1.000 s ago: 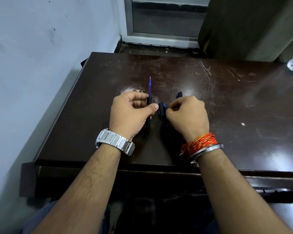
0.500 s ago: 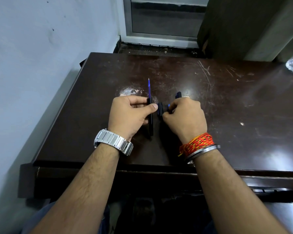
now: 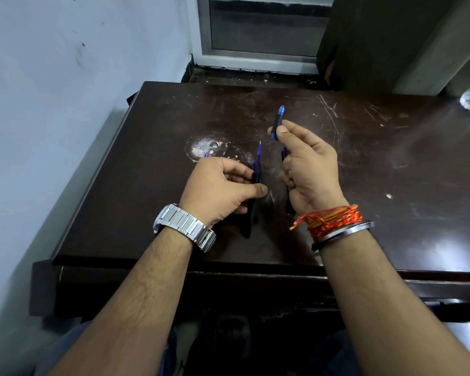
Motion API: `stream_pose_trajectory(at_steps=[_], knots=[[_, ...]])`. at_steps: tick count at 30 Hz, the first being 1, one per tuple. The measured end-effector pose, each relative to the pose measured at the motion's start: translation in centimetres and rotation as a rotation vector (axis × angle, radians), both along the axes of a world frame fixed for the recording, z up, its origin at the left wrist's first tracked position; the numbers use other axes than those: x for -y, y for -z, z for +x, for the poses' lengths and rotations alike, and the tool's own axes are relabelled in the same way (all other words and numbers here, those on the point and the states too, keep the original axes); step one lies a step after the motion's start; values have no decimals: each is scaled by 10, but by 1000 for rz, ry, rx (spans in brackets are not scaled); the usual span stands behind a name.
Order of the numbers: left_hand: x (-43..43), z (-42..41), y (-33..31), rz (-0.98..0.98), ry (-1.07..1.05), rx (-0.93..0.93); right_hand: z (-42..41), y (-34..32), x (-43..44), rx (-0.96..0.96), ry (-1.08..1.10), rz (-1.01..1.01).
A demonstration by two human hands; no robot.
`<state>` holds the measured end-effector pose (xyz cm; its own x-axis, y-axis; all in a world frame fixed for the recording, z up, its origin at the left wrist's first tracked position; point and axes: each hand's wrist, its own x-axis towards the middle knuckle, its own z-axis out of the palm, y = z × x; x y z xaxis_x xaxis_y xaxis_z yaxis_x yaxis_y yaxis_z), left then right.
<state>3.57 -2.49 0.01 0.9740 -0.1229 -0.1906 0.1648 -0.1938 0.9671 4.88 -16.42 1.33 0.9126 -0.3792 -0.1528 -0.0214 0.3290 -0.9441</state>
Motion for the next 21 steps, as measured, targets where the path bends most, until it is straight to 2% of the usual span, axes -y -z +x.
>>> stream_pose_trajectory(at_steps=[12, 21], knots=[[2, -2, -1, 57, 37, 10, -11, -8, -8, -11, -148, 42], [1, -1, 0, 58, 20, 28, -10, -6, -6, -17, -160, 50]])
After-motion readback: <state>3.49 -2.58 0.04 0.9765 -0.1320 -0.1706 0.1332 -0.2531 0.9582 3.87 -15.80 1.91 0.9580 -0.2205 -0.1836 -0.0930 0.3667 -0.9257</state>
